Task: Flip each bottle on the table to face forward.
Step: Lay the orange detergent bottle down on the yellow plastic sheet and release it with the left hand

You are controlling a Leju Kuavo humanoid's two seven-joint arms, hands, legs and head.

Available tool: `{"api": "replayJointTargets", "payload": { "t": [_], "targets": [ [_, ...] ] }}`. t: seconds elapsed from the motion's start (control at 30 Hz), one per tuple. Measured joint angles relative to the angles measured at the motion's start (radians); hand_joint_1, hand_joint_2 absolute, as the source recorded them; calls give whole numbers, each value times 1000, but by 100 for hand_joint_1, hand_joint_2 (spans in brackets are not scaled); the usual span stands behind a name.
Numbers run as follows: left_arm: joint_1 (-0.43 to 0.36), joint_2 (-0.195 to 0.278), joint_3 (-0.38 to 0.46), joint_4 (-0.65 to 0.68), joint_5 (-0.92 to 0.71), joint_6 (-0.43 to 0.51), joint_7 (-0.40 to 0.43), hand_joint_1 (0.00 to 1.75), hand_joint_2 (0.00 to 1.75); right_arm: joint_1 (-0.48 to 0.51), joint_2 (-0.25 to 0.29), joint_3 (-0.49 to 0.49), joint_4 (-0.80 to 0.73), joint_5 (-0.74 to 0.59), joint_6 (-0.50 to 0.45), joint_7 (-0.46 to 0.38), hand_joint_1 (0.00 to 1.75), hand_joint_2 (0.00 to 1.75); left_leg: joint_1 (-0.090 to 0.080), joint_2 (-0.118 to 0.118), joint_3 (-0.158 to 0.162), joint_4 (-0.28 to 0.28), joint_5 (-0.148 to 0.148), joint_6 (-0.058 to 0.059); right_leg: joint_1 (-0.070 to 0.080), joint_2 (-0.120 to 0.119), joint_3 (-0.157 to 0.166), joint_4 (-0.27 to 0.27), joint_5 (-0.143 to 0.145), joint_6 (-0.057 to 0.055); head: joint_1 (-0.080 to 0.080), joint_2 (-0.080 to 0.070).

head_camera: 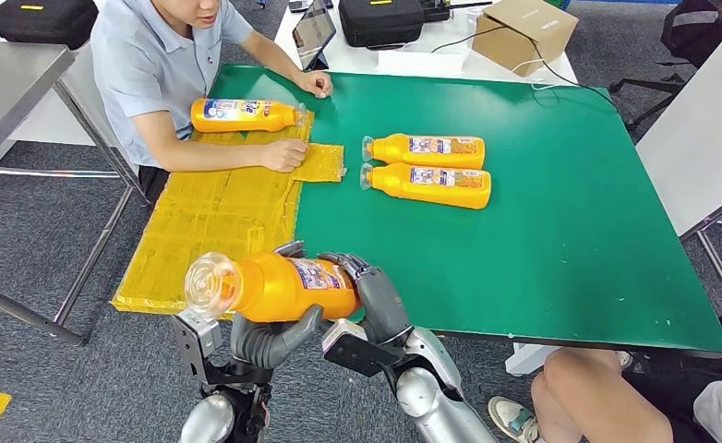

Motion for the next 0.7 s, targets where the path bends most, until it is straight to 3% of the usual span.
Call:
{"api": "replayJointTargets", "payload": {
  "t": [0.1,0.13,0.23,0.4,0.7],
  "targets": [
    [-1,0,4,2,21,-5,6,175,175,-1,0,5,6,4,-1,0,40,175,0,0,0,0,0,0,0,0,0,0,0,0,0,0],
    [-1,0,7,3,38,-12,9,175,175,-2,0,9,9,4,-1,-1,1,131,0,0,0,0,0,0,0,0,0,0,0,0,0,0],
    [2,-1,17,3,82,-35,23,175,175,-4,5,25,17,2,-1,-7,0,0,0,0,0,0,0,0,0,0,0,0,0,0,0,0],
    [2,-4,32,3,113,-34,30,175,175,-8,14,40,29,-6,-9,-19,0,0,0,0,0,0,0,0,0,0,0,0,0,0,0,0],
    [-62,-3,89,42,42,88,39,175,175,-13,16,57,41,-16,-23,-32,0,0,0,0,0,0,0,0,0,0,0,0,0,0,0,0]
  ]
}}
